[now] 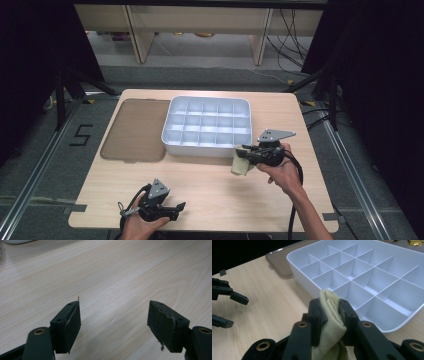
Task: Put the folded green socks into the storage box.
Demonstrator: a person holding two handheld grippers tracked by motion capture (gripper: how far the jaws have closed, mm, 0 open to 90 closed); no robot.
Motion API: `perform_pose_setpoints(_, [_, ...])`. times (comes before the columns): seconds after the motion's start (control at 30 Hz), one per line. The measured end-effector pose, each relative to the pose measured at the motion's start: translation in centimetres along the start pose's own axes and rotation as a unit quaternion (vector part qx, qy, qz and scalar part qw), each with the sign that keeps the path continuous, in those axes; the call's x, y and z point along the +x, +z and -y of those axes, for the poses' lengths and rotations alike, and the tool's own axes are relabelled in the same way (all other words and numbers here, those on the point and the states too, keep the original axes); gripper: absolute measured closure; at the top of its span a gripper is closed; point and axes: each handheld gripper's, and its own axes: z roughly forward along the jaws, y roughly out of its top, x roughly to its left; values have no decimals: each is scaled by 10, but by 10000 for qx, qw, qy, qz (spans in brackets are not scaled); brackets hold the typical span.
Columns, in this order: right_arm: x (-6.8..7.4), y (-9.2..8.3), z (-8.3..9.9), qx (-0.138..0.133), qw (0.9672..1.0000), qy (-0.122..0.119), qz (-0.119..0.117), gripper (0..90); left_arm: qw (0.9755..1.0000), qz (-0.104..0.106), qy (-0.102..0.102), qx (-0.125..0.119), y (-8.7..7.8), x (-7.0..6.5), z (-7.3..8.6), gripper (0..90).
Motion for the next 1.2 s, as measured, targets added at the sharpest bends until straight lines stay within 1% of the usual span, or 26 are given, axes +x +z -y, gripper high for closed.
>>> perform_pose_setpoints(0.03, [-1,-1,-2,-45,10000,-2,53,742,10000,16,0,13,0,0,0,263])
perform_pose_setpoints(0.07, [-2,-3,-4,8,10000,17,29,742,9998,21,124,176,-3,2,-1,263])
perform_pose_setpoints(0.1, [-3,-5,-7,-26,10000,1,74,742,9998,21,124,176,-3,2,-1,263])
perform_pose_setpoints(0.13, [-3,-5,-7,-26,10000,1,74,742,10000,-13,-30,12,-1,0,0,263])
perform_pose_setpoints(0.17, [-6,-7,-9,-69,9999,-30,116,742,10000,18,13,58,-1,1,0,263])
perform_pose_setpoints(0.2, [-7,-7,-11,-118,9998,-28,156,742,10000,43,-52,43,-2,0,0,262])
perform_pose_setpoints(0.27, [-12,-8,-15,-154,9997,-22,201,742,10000,41,-28,63,-2,0,0,262])
perform_pose_setpoints(0.33, [-16,-8,-18,-84,9998,-26,163,742,10000,49,-26,61,-2,0,0,262])
perform_pose_setpoints(0.37, [-15,-9,-19,-72,9997,45,236,742,9999,61,-86,3,-1,-1,0,262])
perform_pose_setpoints(0.4, [-17,-9,-21,-83,9997,-24,210,742,9999,61,-86,3,-1,-1,0,262])
perform_pose_setpoints(0.43, [-17,-9,-21,-83,9997,-24,210,742,9998,42,-163,-67,0,-2,0,262])
perform_pose_setpoints(0.47, [-19,-9,-26,-80,9996,11,278,742,9998,-8,-175,-78,1,-2,0,262])
perform_pose_setpoints(0.53, [-21,-9,-27,-76,9995,-52,306,742,9998,38,-186,-93,0,-2,0,262])
perform_pose_setpoints(0.57, [-21,-8,-32,-81,9994,-15,345,743,10000,54,-14,51,-2,0,0,262])
perform_pose_setpoints(0.6, [-22,-8,-34,-69,9994,5,335,742,10000,8,-38,-50,-1,-1,0,261])
perform_pose_setpoints(0.63, [-25,-7,-36,-105,9993,-89,341,743,10000,13,4,-35,-2,0,0,262])
perform_pose_setpoints(0.7, [-25,-7,-39,-138,9991,-73,404,742,10000,5,23,-32,-2,0,0,262])
perform_pose_setpoints(0.77, [-26,-6,-43,-125,9991,-19,413,742,10000,32,7,11,-2,0,-1,262])
perform_pose_setpoints(0.8, [-27,-5,-45,-106,9991,2,408,742,9999,50,-83,-34,-1,-2,0,262])
perform_pose_setpoints(0.83, [-29,-3,-47,-147,9992,-10,377,742,10000,5,-56,-80,-1,-2,0,262])
perform_pose_setpoints(0.87, [-31,-2,-50,-113,9990,-3,432,742,9998,-63,-123,-155,1,-3,0,261])
perform_pose_setpoints(0.97, [-34,0,-52,-132,9989,0,439,742,9998,-74,-121,-153,1,-3,0,261])
perform_pose_setpoints(1.07, [-40,3,-57,-114,9982,-54,589,742,9997,-93,-144,-151,-1,-3,0,259])
perform_pose_setpoints(1.13, [-41,4,-58,-118,9982,-38,591,742,9997,-72,-158,-169,0,-3,0,257])
perform_pose_setpoints(1.17, [-41,7,-58,-186,9978,13,638,742,9997,-93,-162,-187,0,-3,0,253])
perform_pose_setpoints(1.2, [-44,8,-59,-145,9978,-6,643,742,9997,-92,-160,-181,0,-3,0,253])
